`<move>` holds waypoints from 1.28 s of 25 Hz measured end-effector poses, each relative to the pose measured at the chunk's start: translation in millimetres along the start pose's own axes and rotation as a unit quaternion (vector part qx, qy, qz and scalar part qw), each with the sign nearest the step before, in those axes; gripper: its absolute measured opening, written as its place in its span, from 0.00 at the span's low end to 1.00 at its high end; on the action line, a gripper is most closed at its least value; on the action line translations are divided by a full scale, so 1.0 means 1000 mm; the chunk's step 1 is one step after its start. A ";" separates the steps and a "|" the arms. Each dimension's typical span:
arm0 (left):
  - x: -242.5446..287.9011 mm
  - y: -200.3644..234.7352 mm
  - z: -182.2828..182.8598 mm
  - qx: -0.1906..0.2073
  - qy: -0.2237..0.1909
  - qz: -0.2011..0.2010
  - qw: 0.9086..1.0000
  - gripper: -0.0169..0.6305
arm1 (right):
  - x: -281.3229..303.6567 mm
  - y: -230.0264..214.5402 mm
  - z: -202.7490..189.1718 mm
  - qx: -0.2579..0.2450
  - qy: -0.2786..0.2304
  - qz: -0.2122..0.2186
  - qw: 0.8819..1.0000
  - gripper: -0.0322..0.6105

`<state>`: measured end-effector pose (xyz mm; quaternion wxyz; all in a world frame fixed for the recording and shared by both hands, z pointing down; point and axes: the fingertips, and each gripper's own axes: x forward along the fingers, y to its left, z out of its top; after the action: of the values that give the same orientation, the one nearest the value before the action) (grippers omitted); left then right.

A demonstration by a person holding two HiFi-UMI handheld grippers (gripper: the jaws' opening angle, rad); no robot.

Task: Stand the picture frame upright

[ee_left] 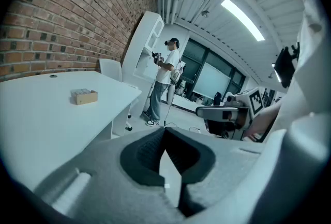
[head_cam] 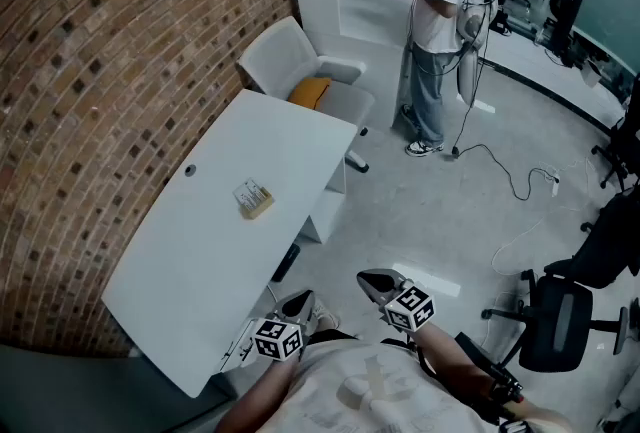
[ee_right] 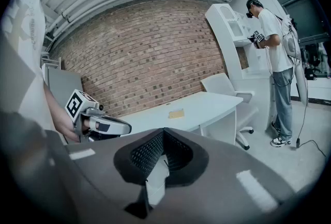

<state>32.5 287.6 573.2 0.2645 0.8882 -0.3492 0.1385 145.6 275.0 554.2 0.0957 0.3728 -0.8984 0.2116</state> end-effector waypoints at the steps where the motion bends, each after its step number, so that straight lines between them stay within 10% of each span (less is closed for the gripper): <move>1: -0.001 -0.005 -0.003 0.001 0.001 -0.002 1.000 0.03 | -0.007 0.001 -0.002 0.001 0.000 -0.004 1.000 0.06; 32: 0.024 0.042 0.033 -0.002 -0.016 0.001 1.000 0.03 | 0.053 -0.024 0.035 -0.010 0.014 0.038 0.999 0.06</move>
<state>22.6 230.0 572.3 0.2606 0.8893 -0.3550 0.1238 124.7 211.1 547.5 0.1035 0.3343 -0.9126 0.2113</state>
